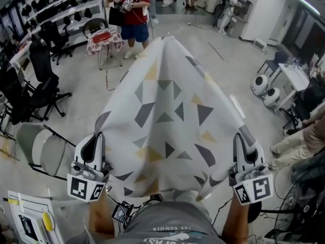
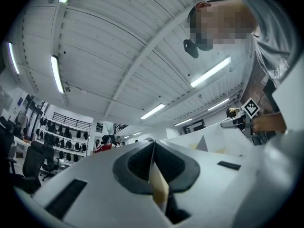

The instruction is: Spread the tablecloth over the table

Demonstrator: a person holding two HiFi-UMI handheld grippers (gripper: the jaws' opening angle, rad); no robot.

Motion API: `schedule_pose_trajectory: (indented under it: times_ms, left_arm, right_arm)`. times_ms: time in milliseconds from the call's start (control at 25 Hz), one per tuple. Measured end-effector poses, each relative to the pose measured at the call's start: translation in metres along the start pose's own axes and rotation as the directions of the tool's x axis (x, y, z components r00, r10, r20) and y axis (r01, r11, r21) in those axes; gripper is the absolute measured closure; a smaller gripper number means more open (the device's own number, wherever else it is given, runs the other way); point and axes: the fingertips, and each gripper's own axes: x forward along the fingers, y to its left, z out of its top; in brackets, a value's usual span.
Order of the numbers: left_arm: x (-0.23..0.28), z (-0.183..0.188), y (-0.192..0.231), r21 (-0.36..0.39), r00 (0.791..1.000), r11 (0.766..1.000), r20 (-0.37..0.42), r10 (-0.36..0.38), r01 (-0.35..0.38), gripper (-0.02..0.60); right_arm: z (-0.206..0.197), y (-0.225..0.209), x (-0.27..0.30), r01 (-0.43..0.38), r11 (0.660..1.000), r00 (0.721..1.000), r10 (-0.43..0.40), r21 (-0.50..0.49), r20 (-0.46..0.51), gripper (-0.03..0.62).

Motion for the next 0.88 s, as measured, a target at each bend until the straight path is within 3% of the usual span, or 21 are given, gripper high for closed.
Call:
schedule_pose_trajectory:
  times_ms: [520,880]
  left_arm:
    - [0.036,-0.062,0.017,-0.002,0.988,0.997,-0.137,0.075,-0.076,0.581]
    - [0.062,-0.153,0.028,-0.009,0.951,0.996,-0.297,0.085,-0.092,0.582]
  right_arm:
    - [-0.060,-0.026,0.067,-0.073,0.996,0.994,0.076,0.044,-0.076,0.580]
    - [-0.158,-0.040,0.114,-0.083,0.990,0.974,0.105,0.116,-0.201,0.580]
